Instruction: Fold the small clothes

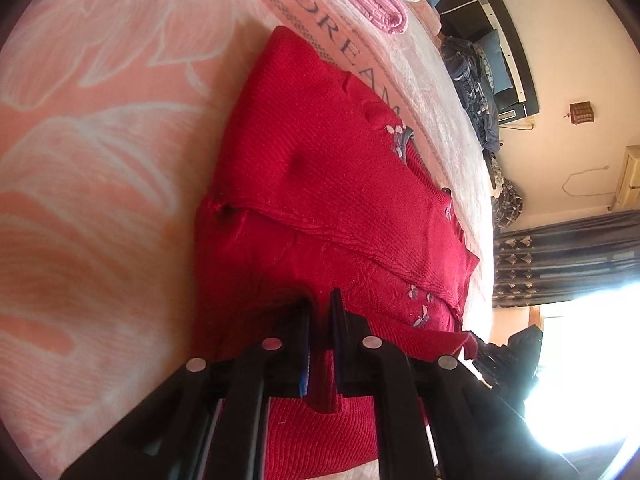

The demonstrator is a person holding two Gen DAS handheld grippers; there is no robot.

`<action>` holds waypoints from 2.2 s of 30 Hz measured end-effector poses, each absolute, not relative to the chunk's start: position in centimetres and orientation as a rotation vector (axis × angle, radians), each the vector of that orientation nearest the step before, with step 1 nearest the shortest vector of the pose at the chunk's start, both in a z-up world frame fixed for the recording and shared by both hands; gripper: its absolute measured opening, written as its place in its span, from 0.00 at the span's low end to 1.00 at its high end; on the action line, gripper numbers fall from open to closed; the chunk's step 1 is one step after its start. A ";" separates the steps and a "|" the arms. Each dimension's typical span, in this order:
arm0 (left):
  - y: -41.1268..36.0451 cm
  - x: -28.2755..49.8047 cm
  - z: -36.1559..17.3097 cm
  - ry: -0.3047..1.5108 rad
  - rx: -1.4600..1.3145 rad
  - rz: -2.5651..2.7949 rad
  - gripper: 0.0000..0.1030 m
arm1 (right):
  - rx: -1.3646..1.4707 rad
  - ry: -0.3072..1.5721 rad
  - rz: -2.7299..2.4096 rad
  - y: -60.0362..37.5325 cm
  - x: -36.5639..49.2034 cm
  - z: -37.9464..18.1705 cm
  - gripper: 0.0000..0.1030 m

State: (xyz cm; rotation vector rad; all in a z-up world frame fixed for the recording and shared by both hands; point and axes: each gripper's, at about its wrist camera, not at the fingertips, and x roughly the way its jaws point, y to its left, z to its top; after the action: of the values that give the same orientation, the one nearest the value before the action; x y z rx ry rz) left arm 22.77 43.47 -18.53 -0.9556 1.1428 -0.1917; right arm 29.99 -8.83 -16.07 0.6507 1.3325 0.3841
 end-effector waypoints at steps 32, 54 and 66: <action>39.6 26.8 -13.9 1.078 -0.223 -0.302 0.35 | 0.520 1.235 0.395 -9.6 31.2 -14.6 0.37; 39.7 26.0 -14.4 0.985 -0.195 -0.349 0.04 | 0.197 1.183 0.524 -5.6 32.1 -13.7 0.49; 39.1 26.7 -15.5 1.010 -0.199 -0.333 0.17 | 0.065 1.200 0.568 -3.5 32.7 -14.9 0.49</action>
State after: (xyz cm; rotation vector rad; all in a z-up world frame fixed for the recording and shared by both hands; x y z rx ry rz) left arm 26.70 39.10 -15.49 -0.1985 1.0102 -0.3333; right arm 32.66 -3.54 -14.89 0.0649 1.1997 0.5679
